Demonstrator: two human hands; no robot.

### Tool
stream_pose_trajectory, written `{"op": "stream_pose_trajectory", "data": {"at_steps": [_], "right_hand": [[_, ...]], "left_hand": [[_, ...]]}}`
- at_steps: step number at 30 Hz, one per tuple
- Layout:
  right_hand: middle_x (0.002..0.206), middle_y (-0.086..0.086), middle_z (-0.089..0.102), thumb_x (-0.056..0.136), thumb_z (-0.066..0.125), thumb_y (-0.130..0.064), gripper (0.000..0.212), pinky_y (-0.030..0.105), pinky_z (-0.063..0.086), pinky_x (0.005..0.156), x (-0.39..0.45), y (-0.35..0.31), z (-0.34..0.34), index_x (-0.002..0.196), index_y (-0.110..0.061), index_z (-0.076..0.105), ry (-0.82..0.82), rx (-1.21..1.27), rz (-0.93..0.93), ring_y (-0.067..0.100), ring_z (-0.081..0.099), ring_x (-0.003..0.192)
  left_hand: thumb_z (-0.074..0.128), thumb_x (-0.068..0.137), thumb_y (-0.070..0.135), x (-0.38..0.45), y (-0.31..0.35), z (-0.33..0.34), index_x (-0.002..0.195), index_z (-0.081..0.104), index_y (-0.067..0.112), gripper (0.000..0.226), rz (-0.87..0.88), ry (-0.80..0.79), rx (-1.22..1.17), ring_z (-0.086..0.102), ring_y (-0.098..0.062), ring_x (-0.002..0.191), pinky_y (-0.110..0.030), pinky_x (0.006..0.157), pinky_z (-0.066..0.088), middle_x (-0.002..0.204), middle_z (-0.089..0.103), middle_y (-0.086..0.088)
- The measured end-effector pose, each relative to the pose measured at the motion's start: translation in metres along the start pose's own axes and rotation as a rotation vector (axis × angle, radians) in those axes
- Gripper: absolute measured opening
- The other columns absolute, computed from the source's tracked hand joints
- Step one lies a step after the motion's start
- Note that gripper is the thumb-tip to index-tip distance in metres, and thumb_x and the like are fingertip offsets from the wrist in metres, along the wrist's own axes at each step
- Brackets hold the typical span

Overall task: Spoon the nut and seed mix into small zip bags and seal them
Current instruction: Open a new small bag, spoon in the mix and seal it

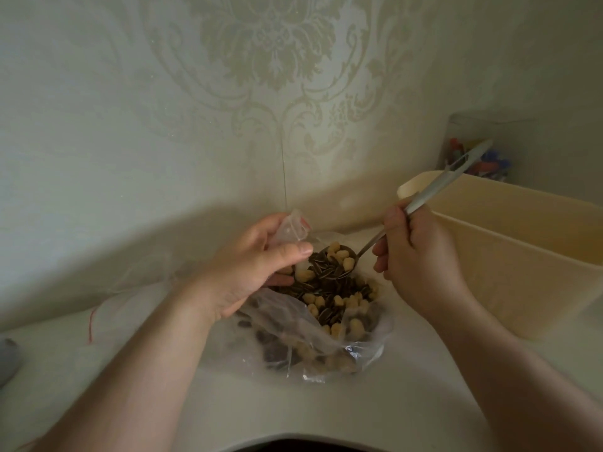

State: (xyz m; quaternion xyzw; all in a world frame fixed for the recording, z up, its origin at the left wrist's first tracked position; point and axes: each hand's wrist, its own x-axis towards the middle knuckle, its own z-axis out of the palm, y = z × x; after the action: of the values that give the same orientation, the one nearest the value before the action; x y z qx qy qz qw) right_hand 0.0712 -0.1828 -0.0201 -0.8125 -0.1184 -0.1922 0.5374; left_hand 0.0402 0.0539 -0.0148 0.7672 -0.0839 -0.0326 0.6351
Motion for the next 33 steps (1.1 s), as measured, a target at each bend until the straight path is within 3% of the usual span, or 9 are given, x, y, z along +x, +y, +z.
{"op": "stream_pose_trajectory", "data": {"at_steps": [3,6,8,11,15,20,23,28,33], "right_hand": [[0.076,-0.007,0.069,0.109,0.04,-0.04,0.022,0.027,0.049,0.052,0.0,-0.008,-0.005,0.093,-0.034,0.053,0.025,-0.001,-0.036,0.011,0.067,0.057],[0.075,-0.007,0.07,0.109,0.041,-0.042,0.021,0.034,0.05,0.053,0.002,-0.016,-0.01,0.094,-0.033,0.053,0.053,-0.013,-0.059,0.013,0.068,0.056],[0.074,-0.006,0.071,0.11,0.041,-0.041,0.022,0.035,0.05,0.054,0.003,-0.021,-0.013,0.092,-0.033,0.053,0.08,-0.012,-0.071,0.013,0.067,0.054],[0.072,-0.01,0.071,0.11,0.041,-0.041,0.023,0.033,0.049,0.054,0.007,-0.034,-0.02,0.092,-0.033,0.052,0.111,-0.064,-0.111,0.012,0.066,0.052],[0.069,-0.009,0.071,0.11,0.041,-0.041,0.024,0.034,0.051,0.054,0.015,-0.055,-0.033,0.092,-0.032,0.053,0.153,-0.089,-0.167,0.013,0.066,0.051],[0.068,-0.008,0.071,0.11,0.043,-0.041,0.025,0.035,0.052,0.055,0.018,-0.073,-0.034,0.09,-0.03,0.054,0.157,-0.13,-0.201,0.013,0.066,0.051],[0.069,-0.01,0.071,0.11,0.043,-0.04,0.025,0.04,0.056,0.056,0.015,-0.078,-0.029,0.09,-0.029,0.054,0.14,-0.167,-0.214,0.012,0.066,0.051],[0.074,-0.01,0.071,0.11,0.045,-0.039,0.023,0.05,0.059,0.059,0.01,-0.088,-0.025,0.092,-0.027,0.055,0.099,-0.199,-0.257,0.014,0.066,0.053],[0.065,-0.006,0.067,0.109,0.047,-0.038,0.02,0.044,0.059,0.056,0.005,-0.097,-0.023,0.095,-0.027,0.057,0.022,-0.292,-0.354,0.01,0.066,0.054]], "left_hand": [[0.087,0.059,0.05,0.002,-0.002,0.004,0.129,0.063,0.032,0.076,0.053,0.08,0.028,0.072,-0.01,0.108,-0.03,0.089,0.059,0.11,0.076,0.013],[0.091,0.058,0.049,0.007,-0.008,0.005,0.127,0.062,0.038,0.076,0.076,0.148,0.089,0.073,-0.015,0.109,-0.042,0.097,0.06,0.116,0.075,0.005],[0.093,0.061,0.044,0.009,-0.011,0.007,0.125,0.062,0.039,0.071,0.092,0.16,0.12,0.073,-0.015,0.107,-0.042,0.097,0.06,0.117,0.074,0.002],[0.092,0.063,0.044,0.01,-0.013,0.011,0.125,0.06,0.039,0.07,0.077,0.154,0.151,0.074,-0.012,0.103,-0.039,0.094,0.06,0.115,0.074,0.004],[0.087,0.057,0.059,0.01,-0.014,0.017,0.122,0.058,0.044,0.072,0.044,0.156,0.181,0.074,-0.017,0.104,-0.047,0.097,0.06,0.114,0.074,0.007],[0.083,0.063,0.06,0.009,-0.011,0.02,0.12,0.058,0.049,0.062,0.023,0.142,0.191,0.072,-0.013,0.106,-0.048,0.099,0.059,0.113,0.072,0.016],[0.079,0.065,0.065,0.005,-0.009,0.022,0.125,0.052,0.053,0.066,0.005,0.13,0.236,0.07,-0.011,0.107,-0.044,0.097,0.059,0.12,0.067,0.015],[0.076,0.086,0.053,-0.002,-0.003,0.026,0.122,0.051,0.051,0.044,0.028,0.139,0.269,0.062,0.001,0.102,-0.027,0.087,0.054,0.115,0.065,0.014],[0.075,0.088,0.054,-0.007,0.0,0.032,0.148,0.046,0.034,0.07,0.091,0.184,0.424,0.05,0.012,0.102,-0.01,0.078,0.039,0.113,0.054,0.027]]}}
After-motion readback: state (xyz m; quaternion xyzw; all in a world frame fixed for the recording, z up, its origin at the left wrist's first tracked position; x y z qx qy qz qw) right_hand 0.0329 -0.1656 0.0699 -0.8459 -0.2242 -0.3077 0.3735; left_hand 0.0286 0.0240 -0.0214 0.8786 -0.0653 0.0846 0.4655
